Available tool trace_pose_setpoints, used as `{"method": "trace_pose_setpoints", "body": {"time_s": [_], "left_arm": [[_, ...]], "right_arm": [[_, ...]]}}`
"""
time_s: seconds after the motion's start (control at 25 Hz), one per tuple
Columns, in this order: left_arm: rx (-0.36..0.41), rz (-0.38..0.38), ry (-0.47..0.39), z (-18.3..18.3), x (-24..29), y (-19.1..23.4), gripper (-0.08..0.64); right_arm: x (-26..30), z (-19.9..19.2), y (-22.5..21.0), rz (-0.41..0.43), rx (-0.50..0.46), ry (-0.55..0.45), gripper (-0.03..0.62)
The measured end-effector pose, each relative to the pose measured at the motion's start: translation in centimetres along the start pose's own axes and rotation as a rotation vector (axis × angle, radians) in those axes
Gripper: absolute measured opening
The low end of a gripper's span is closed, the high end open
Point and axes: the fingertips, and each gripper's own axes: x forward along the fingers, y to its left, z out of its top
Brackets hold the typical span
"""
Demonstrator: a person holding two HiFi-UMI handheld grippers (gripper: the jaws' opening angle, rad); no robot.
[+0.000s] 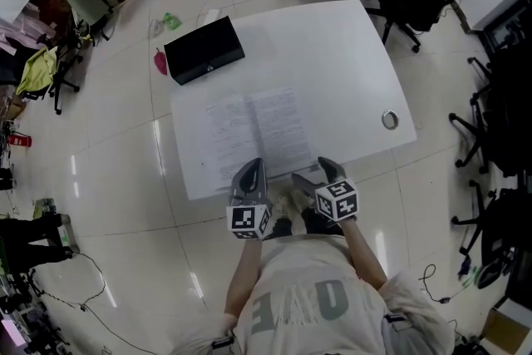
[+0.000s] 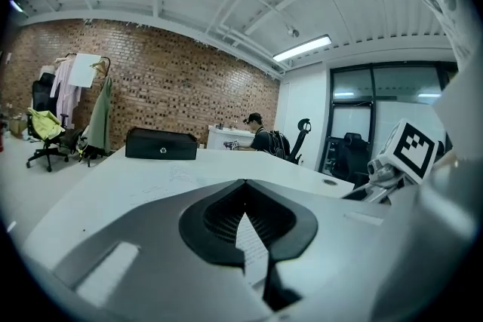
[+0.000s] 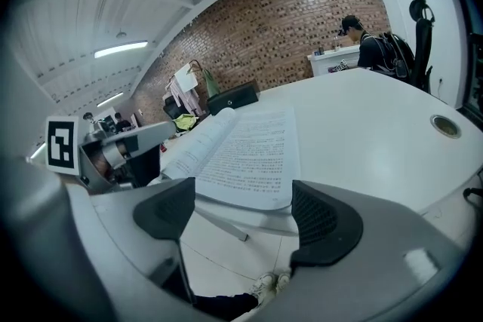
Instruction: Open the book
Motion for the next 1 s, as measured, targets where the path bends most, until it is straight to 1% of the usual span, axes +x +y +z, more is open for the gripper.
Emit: {"method": "trace_pose_setpoints", "body": {"time_s": [0.2, 0.32, 0.44, 0.52, 0.64, 0.76, 0.8, 0.88, 0.96, 1.0], "left_arm": [[0.069, -0.062, 0.032, -0.9, 0.5, -1.4, 0.017], [0.115, -0.092, 0.058, -1.9, 0.5, -2.3, 0.017], [0.148, -0.143, 0.104, -2.9, 0.2, -3.2, 0.017], [0.148, -0.178, 0.129, -3.7, 0.1, -3.8, 0.017], [0.109, -0.242, 0.167, -4.9, 0.4, -5.3, 0.017], [0.047, -0.321, 0.242, -6.2, 1.3, -7.5, 0.017], [0.044, -0.336, 0.270, -6.6, 1.7, -8.2, 0.017], [0.083, -0.353, 0.325, -7.7, 2.6, -9.5, 0.017], [0.137, -0.346, 0.374, -8.5, 3.5, -10.4, 0.018], [0.153, -0.334, 0.389, -8.7, 3.9, -10.6, 0.065]], "right_arm": [[0.1, 1.7, 1.6, 0.089, 0.015, -0.041, 0.391], [0.3, 1.8, 1.5, 0.110, 0.026, -0.044, 0.390], [0.4, 2.2, 1.3, 0.124, 0.060, -0.056, 0.389], [0.5, 2.6, 1.1, 0.136, 0.100, -0.071, 0.388], [0.5, 3.0, 0.8, 0.159, 0.148, -0.084, 0.387], [0.6, 3.2, 0.9, 0.183, 0.142, -0.077, 0.387], [0.7, 3.3, 1.1, 0.193, 0.137, -0.074, 0.387], [0.7, 3.5, 1.3, 0.215, 0.136, -0.071, 0.387], [0.6, 3.7, 1.5, 0.241, 0.140, -0.069, 0.387], [0.6, 3.8, 1.6, 0.255, 0.141, -0.066, 0.387]]}}
